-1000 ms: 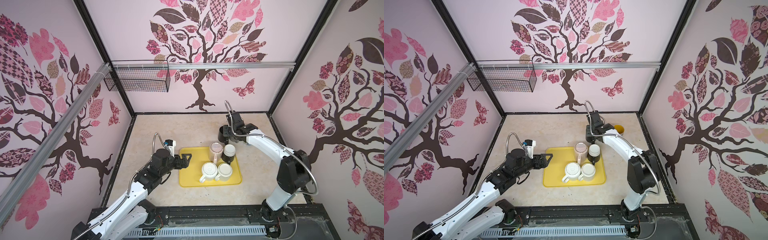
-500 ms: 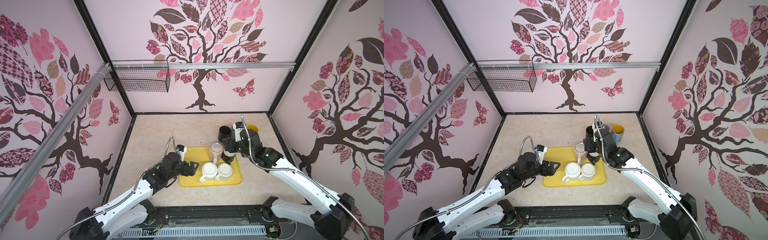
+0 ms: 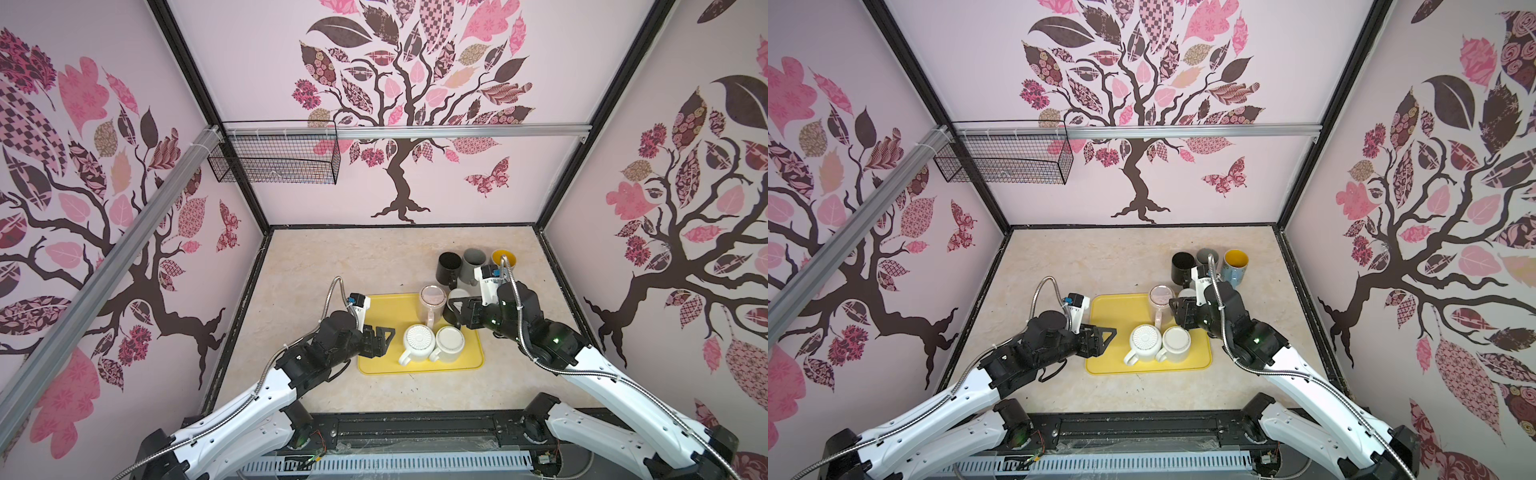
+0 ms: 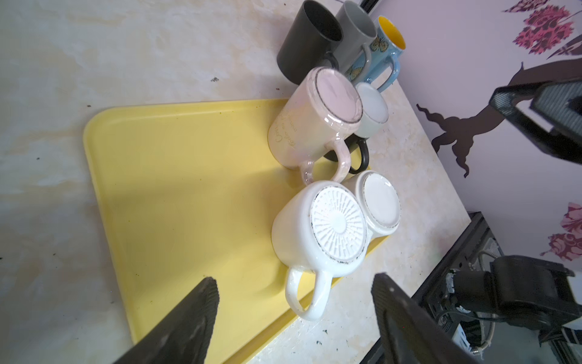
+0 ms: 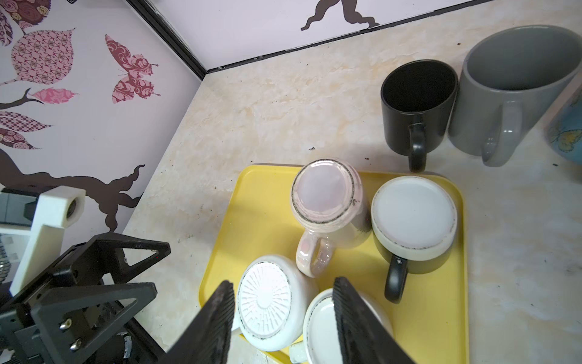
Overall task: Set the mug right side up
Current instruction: 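Open the right gripper and raise it off the black mug, then move both grippers down onto the upside-down white mugs on the tray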
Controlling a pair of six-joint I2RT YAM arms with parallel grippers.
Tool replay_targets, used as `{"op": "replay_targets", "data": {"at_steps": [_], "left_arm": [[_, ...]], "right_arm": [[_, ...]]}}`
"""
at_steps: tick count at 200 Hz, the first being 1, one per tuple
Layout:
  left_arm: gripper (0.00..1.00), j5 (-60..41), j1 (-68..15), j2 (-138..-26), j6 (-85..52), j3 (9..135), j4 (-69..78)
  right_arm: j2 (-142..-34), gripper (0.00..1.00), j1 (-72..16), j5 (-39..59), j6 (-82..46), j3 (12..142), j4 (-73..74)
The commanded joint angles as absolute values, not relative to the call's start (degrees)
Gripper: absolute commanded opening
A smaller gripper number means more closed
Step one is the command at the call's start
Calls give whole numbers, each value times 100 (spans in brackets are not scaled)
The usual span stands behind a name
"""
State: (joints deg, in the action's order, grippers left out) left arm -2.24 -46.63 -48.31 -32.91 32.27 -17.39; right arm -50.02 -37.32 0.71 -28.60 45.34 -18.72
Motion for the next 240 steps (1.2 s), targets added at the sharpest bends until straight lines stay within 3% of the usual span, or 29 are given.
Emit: {"op": "replay_targets", "data": {"at_steps": [1,66,139,191,240], "left_arm": [[79,159,-5191,-5028,-3267,3151,-1917],[77,1065,-6311,-5965,-3382,3396,-1778],[66,1187,-6337,-6198,-3134,3522,-1671],[52,1116,-6333,-6763,-2958,3743,-1438],[49,1006,-6225,-7024,-2890,3833,-1308]], "right_arm": [[-4833,52,-3768,38,-2987,4482,-2012],[-4639,49,-3765,52,-3112,4183,-2031],[-4885,45,-3774,140,-3115,4052,-1878],[-4915,45,-3777,79,-3133,3922,-1803],[-5052,45,-3780,125,-3136,3865,-1664]]}}
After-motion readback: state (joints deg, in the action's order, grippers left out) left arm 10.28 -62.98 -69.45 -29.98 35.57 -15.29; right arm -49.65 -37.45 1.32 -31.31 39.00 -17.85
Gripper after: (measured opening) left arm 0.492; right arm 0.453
